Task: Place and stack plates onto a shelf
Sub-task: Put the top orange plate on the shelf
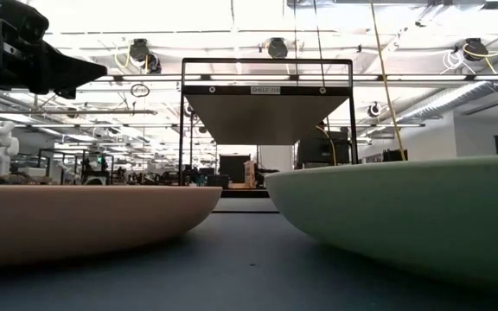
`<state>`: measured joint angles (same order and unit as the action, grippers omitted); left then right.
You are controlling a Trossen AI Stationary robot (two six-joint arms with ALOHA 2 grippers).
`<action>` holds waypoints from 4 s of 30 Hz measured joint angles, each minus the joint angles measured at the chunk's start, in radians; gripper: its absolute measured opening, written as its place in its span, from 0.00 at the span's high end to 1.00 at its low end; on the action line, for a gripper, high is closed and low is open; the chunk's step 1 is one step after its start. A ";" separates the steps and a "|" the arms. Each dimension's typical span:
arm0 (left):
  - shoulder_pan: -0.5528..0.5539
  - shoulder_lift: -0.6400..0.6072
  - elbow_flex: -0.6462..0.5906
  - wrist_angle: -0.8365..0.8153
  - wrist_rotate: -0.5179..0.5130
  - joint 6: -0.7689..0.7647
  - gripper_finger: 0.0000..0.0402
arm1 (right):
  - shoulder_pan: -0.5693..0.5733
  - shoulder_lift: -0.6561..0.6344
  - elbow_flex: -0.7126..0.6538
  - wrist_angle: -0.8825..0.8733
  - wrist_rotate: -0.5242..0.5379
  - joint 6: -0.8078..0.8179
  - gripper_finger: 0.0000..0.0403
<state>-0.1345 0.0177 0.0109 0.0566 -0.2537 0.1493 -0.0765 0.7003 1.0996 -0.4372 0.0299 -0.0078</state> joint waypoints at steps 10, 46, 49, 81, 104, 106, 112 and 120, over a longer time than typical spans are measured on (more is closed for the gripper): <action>0.000 0.000 -0.001 0.007 0.000 -0.025 0.99 | 0.000 0.137 0.211 -0.138 0.000 0.000 1.00; 0.001 0.531 0.834 -0.317 -0.141 -0.190 0.99 | 0.000 0.412 0.297 -0.663 0.003 0.243 1.00; 0.006 0.611 0.914 -0.317 -0.141 -0.190 0.99 | 0.000 0.424 0.296 -0.697 0.003 0.228 1.00; 0.058 1.010 1.381 -0.764 -0.106 -0.489 0.99 | -0.304 0.465 -0.175 -0.608 -0.035 -0.029 0.79; 0.054 1.023 1.381 -0.763 -0.104 -0.547 0.99 | -0.360 0.758 -0.191 -0.479 -0.240 -0.854 0.71; 0.054 1.023 1.381 -0.763 -0.104 -0.541 0.99 | -0.361 0.758 -0.218 -0.449 -0.235 -0.876 0.71; 0.054 1.023 1.381 -0.763 -0.104 -0.521 0.99 | -0.361 0.758 -0.300 -0.354 -0.160 -0.892 0.71; 0.058 1.023 1.381 -0.763 -0.110 -0.474 0.99 | -0.361 0.755 -0.359 -0.323 -0.164 -0.879 0.85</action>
<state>-0.0769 1.0405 1.3914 -0.7067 -0.3641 -0.3247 -0.4374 1.4553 0.7409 -0.7606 -0.1342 -0.8871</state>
